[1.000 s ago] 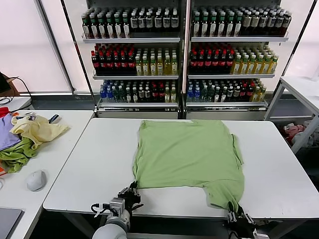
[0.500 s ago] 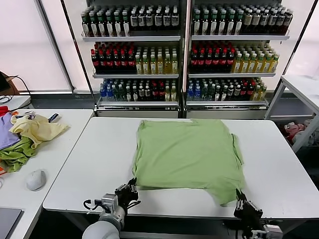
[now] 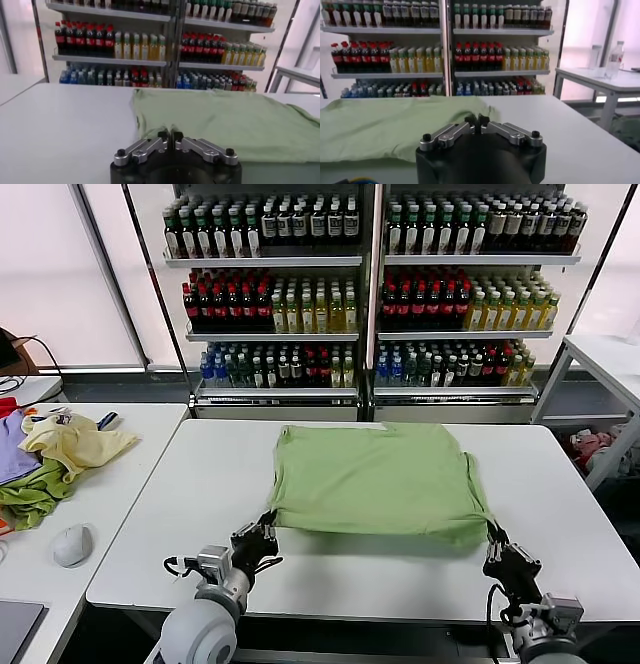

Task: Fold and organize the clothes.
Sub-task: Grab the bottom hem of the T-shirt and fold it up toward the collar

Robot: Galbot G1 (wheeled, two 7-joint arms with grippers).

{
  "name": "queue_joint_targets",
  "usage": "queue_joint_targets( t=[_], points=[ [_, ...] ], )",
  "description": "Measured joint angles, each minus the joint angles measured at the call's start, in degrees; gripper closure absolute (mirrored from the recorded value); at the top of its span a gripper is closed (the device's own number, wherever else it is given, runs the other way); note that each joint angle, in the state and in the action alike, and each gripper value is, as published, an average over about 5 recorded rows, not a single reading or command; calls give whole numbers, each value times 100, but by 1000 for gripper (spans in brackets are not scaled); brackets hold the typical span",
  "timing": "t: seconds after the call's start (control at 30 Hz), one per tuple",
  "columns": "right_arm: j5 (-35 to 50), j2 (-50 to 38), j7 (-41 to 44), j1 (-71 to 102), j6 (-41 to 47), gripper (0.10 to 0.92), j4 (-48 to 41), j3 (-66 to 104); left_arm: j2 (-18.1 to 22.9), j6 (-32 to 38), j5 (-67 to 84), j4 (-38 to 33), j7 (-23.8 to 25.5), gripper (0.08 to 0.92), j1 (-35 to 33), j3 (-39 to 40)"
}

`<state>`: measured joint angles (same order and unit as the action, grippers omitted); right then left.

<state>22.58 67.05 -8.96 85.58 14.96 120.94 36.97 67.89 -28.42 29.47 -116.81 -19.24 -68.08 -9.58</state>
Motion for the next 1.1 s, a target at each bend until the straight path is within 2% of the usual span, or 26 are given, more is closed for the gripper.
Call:
queue_joint_targets(
  t=[0.73,0.93,1.1],
  points=[
    [-424,-161,166,-2013,198,887,-1962,-868,340,-99,-681,1666,-29,882,1354,546],
    [-537,-104,270,-2147,256,745,-2138,-979,436,-147,-898,2005,-65,875,1558,599],
    [-628,-98,345,-2056,208,599,-2088,-913,444,-141,-1052,2063,-104,764,1565,569]
  ],
)
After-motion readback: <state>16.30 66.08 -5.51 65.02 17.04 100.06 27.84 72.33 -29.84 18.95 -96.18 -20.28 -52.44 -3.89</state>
